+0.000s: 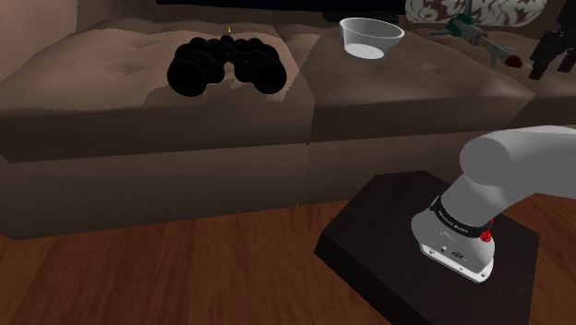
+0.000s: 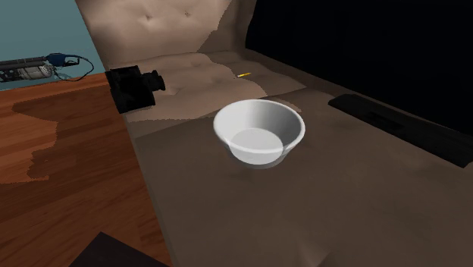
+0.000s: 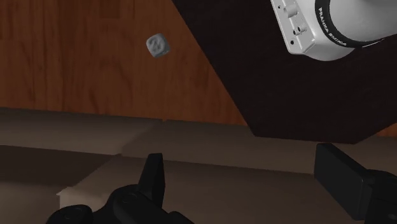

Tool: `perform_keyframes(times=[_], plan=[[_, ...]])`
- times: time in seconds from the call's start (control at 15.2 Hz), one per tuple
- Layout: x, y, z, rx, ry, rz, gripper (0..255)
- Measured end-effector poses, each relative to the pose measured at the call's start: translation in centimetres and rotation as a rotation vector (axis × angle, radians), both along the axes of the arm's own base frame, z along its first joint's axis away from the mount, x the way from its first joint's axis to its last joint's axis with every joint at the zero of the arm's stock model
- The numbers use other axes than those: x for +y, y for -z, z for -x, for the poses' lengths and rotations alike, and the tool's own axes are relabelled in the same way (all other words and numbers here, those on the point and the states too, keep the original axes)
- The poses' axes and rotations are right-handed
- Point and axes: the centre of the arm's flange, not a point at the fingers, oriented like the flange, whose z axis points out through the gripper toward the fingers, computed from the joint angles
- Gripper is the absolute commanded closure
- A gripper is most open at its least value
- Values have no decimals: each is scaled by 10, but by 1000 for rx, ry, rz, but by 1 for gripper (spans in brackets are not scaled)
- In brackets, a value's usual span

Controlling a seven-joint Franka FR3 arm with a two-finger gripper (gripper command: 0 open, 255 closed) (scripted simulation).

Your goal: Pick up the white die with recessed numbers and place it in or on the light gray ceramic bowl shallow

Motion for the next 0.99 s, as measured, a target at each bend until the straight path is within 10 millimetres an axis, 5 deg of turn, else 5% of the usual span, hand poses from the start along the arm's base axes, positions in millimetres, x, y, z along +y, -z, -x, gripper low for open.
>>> perform_keyframes(times=[0.46, 0.86, 0.92, 0.99], plan=[[1, 35, 12, 6, 9, 1, 0], [2, 39, 13, 6, 9, 1, 0], [2, 39, 13, 6, 9, 1, 255], [2, 39, 13, 6, 9, 1, 255]])
